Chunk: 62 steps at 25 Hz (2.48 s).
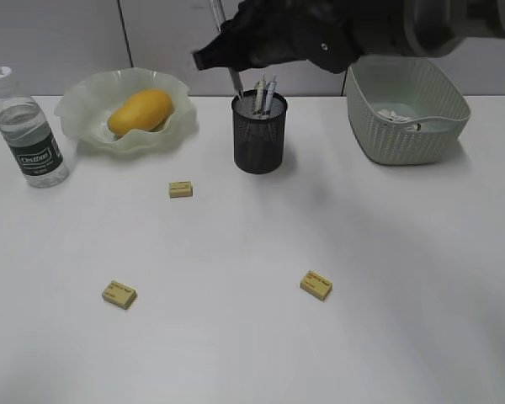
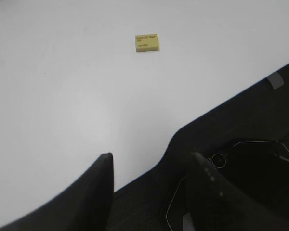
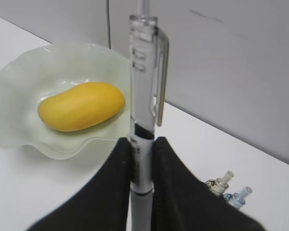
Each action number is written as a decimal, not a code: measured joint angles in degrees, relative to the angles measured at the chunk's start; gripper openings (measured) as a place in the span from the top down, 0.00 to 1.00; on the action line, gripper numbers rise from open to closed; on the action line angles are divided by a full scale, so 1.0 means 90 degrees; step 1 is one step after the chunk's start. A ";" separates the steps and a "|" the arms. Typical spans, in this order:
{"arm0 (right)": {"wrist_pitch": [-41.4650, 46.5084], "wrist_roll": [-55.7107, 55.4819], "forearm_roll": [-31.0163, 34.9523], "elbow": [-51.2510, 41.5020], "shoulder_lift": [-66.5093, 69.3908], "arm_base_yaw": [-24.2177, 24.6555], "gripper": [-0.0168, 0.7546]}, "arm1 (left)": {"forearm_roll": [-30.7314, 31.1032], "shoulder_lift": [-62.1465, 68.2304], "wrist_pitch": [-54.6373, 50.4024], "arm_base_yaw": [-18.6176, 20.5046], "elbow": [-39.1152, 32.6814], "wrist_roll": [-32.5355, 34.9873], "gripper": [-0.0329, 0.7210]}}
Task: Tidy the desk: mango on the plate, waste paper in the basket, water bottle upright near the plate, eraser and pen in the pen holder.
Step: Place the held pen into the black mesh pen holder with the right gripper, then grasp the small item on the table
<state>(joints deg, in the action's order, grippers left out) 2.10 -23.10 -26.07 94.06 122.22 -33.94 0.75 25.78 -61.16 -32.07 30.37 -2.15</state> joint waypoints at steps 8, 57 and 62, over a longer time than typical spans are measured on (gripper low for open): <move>-0.0335 -0.0002 -0.0050 -0.0007 0.0390 0.0403 0.83 | 0.0000 0.0000 0.0000 0.0000 0.0000 0.0000 0.46; 0.7437 0.2777 0.3048 0.0047 -0.1328 0.0373 0.41 | 0.0000 0.0000 0.0001 0.0000 0.0000 0.0000 0.46; 0.7439 0.2807 0.3259 -0.0619 -0.2137 0.0368 0.41 | 0.0008 0.0000 0.0007 0.0000 0.0000 0.0000 0.46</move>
<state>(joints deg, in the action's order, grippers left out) 69.05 2.16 3.26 88.48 102.98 -30.63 0.82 25.78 -61.10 -32.07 30.37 -2.15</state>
